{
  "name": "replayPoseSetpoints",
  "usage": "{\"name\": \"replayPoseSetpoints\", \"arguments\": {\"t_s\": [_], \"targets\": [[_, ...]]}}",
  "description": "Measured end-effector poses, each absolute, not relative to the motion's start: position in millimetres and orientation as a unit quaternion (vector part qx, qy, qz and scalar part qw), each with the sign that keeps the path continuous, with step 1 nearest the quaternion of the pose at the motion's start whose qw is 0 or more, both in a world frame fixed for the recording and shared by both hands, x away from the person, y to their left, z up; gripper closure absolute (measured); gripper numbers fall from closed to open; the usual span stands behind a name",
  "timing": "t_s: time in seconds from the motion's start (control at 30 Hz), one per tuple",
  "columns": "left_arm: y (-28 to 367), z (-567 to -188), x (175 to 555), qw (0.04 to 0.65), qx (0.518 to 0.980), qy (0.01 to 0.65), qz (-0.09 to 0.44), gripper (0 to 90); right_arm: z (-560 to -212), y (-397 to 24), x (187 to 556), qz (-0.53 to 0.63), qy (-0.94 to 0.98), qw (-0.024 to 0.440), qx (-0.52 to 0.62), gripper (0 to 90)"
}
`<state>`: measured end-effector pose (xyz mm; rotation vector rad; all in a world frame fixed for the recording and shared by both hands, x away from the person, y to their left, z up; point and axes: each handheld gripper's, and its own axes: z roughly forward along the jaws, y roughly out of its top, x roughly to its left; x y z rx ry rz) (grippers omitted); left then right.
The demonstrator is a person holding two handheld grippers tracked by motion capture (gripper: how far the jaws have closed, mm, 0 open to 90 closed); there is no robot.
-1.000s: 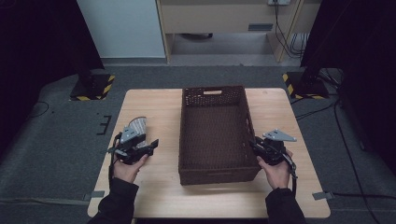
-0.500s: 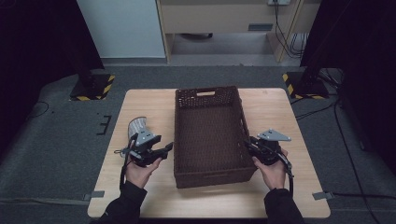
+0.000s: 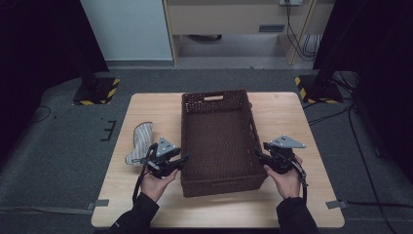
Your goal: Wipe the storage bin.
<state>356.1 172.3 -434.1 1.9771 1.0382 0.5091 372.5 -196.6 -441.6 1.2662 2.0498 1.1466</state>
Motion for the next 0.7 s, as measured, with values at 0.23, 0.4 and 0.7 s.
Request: {"name": "replayPoseSetpoints", "arguments": {"t_s": [0.23,0.4,0.7], "targets": [[171,-434,354,0.415,0.784,0.412,0.207,58.5,-445,-194,371,0.401,0.761,0.229,0.456,67.3],[173,-429,356,0.42,0.782,0.409,0.211,55.2,-446,-197,374,0.403,0.761,0.228,0.454,68.6],[168,-432,381,0.408,0.784,0.422,0.202,53.0,-446,-200,379,0.403,0.767,0.239,0.44,67.3]]}}
